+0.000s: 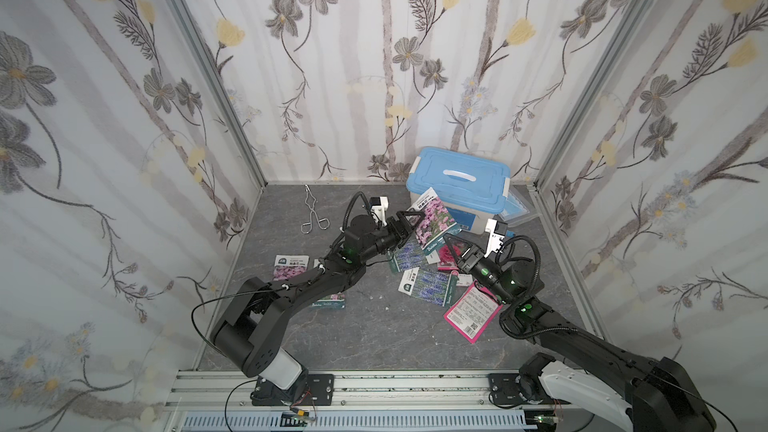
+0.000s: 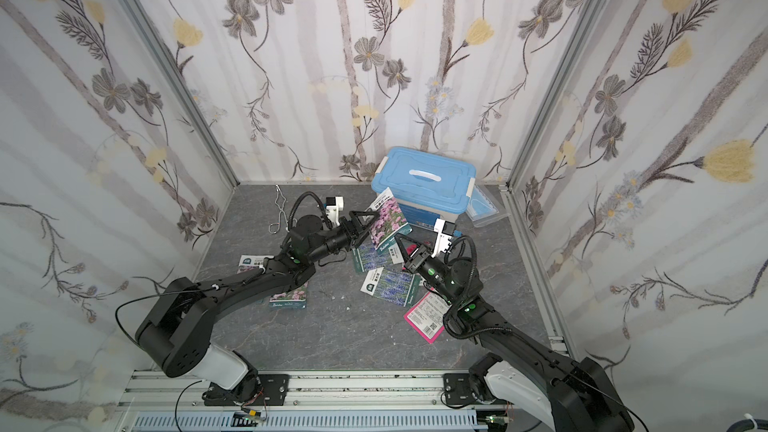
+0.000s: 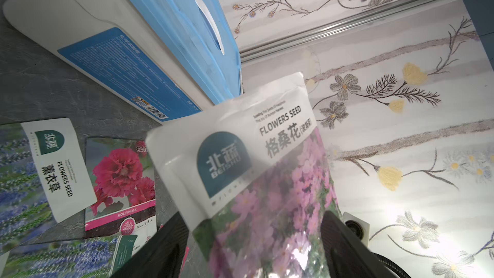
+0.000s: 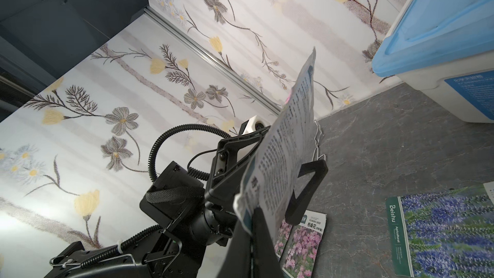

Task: Arrange the seed packets in a row
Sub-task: Place the seed packet at the center of the board.

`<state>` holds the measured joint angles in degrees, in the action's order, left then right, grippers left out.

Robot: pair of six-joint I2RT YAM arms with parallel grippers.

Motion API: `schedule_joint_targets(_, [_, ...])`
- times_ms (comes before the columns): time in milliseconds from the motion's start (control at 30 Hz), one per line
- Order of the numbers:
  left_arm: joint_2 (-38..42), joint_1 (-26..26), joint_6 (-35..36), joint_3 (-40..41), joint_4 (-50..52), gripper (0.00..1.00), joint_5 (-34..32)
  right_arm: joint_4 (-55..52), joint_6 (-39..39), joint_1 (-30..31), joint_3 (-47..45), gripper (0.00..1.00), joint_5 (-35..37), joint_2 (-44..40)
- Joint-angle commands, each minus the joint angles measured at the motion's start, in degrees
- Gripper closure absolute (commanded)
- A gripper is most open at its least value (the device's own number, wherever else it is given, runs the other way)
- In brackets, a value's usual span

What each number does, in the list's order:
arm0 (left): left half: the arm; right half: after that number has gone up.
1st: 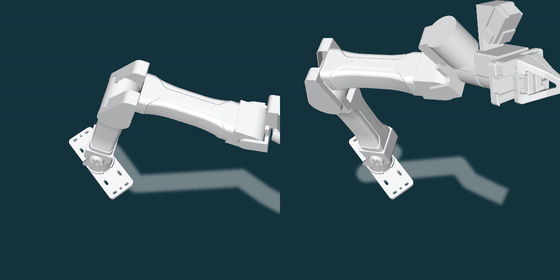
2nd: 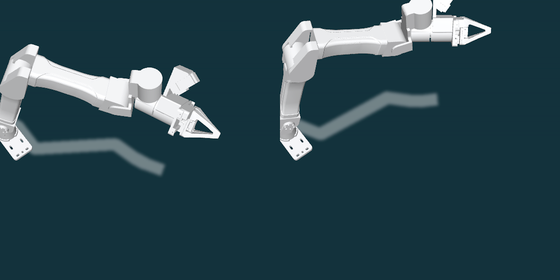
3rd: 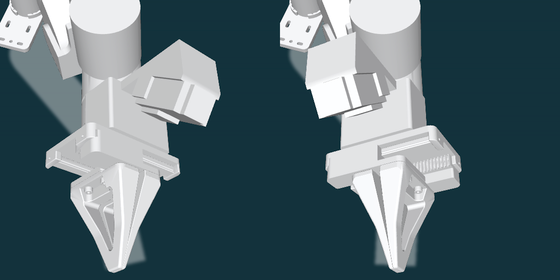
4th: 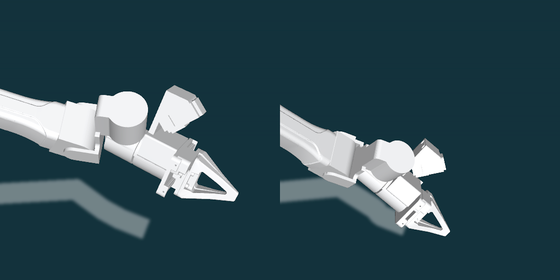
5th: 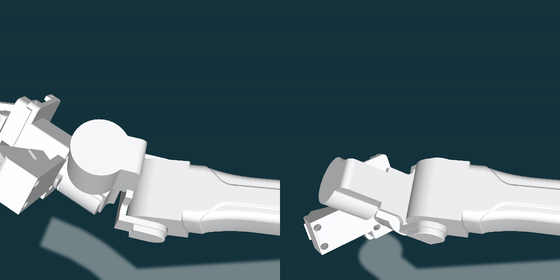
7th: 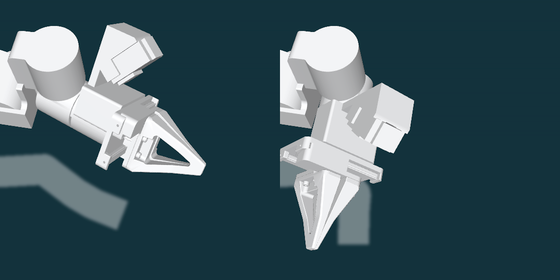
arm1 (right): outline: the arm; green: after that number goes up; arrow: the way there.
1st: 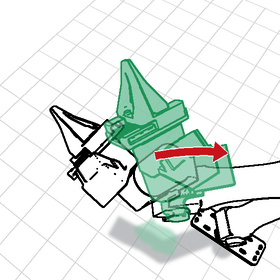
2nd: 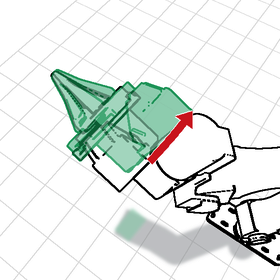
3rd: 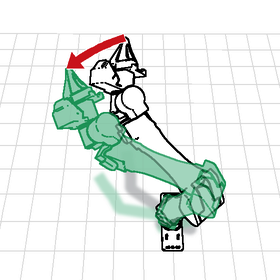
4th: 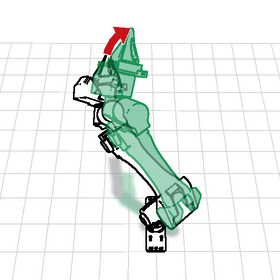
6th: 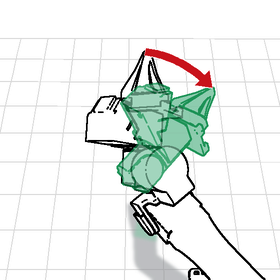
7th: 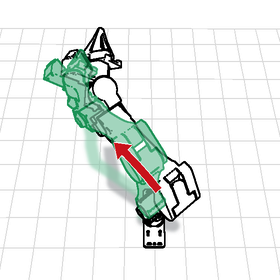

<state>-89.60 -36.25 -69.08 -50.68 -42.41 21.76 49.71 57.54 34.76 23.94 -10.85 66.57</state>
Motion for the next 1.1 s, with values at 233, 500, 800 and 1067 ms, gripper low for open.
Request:
schedule_joint_targets(233, [0.15, -1.24, -0.83, -1.87, -5.30, 0.68, 0.74, 2.41, 1.57, -0.03, 0.32, 1.00, 0.73, 0.58])
schedule_joint_targets(500, [3.55, -1.08, 3.17, -2.55, 3.75, 1.00, 0.42, -2.34, -0.98, -0.05, 2.67, 1.00, 1.57, 1.75])
schedule_joint_targets(800, [15.10, 8.38, 30.01, -10.86, 57.08, 1.00, 3.94, -35.28, -22.32, 0.04, 11.19, 0.00, 8.19, -0.24])
schedule_joint_targets(1067, [13.67, 12.09, 43.64, -10.09, 79.25, 1.00, -5.04, -41.06, -29.51, 0.09, 13.60, 0.00, 6.95, 5.71])
